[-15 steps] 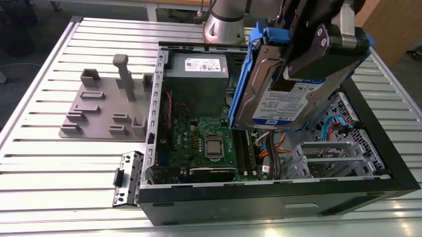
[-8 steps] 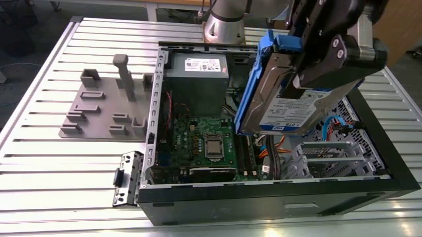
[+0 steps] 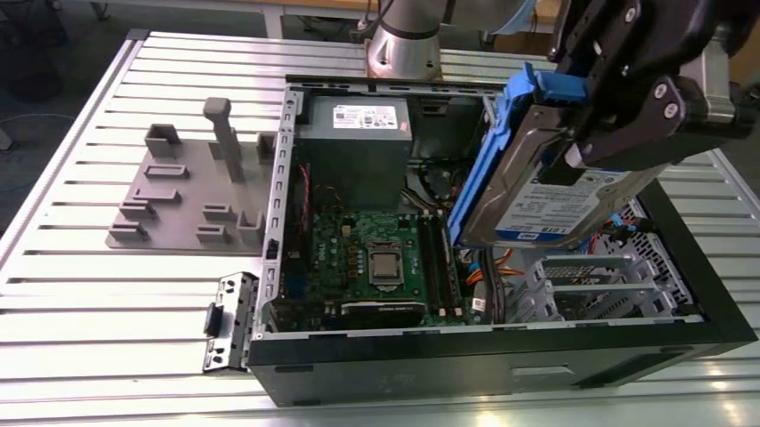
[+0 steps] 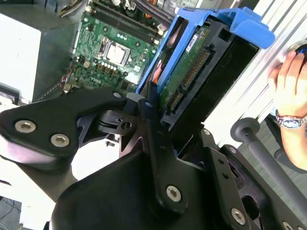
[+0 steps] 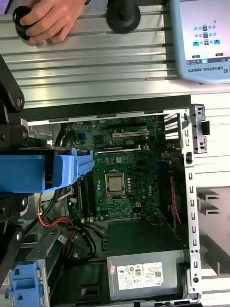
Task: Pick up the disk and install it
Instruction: 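Pick up the disk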
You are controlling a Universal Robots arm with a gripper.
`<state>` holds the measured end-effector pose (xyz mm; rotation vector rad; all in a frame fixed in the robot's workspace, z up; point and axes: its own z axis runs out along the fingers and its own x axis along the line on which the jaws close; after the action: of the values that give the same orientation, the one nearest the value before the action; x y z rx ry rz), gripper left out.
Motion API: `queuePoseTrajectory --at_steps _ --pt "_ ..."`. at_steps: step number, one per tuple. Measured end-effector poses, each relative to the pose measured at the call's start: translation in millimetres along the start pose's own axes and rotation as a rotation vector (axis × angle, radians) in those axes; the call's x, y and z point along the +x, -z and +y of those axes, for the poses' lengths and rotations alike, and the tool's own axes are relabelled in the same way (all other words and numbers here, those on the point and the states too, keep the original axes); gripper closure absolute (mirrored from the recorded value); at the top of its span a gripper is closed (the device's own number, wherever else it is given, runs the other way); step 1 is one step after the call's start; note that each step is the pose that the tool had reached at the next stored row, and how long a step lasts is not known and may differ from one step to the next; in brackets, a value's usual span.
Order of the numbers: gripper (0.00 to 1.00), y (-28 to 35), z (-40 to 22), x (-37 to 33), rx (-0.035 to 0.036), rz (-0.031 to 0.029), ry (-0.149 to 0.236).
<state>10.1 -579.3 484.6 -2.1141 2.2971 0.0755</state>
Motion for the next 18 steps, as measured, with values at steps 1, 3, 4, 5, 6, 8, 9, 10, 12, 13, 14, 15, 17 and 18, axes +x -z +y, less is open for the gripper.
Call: queuePoseTrajectory --at_steps 1,3,4,5,6,8,9,10,12,13,14,15,17,18 --pt "0.64 -0.3 -2.3 -0.1 0.0000 -0.0001 0.000" --pt "0.64 -0.8 -6.8 -0.4 0.0000 -0.0001 0.000" --pt "0.64 -1.1 -8.8 -0.5 0.0000 -0.0001 0.000" --pt "0.64 -1.4 -10.7 -0.6 0.0000 -0.0002 0.000" --pt "0.64 -1.6 -12.5 -0.7 0.0000 -0.0001 0.000" --pt "0.64 -2.1 -16.2 -0.9 0.0000 -0.0001 0.000" --pt "0.64 -2.4 -18.1 -1.0 -0.0001 -0.0001 0.000" --pt "0.64 -2.6 -19.7 -1.1 -0.0001 -0.0001 0.000" --pt "0.64 -3.2 -23.3 -1.3 0.0000 -0.0002 0.000" --pt "0.64 -3.4 -25.1 -1.5 0.0000 -0.0002 0.000" --pt "0.64 -3.8 -26.9 -1.6 0.0000 -0.0003 0.000" --pt "0.64 -4.2 -28.6 -1.7 0.0000 -0.0002 0.000" --pt "0.64 -5.4 -32.2 -2.0 0.0000 -0.0002 0.000" --pt "0.64 -6.1 -34.1 -2.1 -0.0001 -0.0002 0.000"
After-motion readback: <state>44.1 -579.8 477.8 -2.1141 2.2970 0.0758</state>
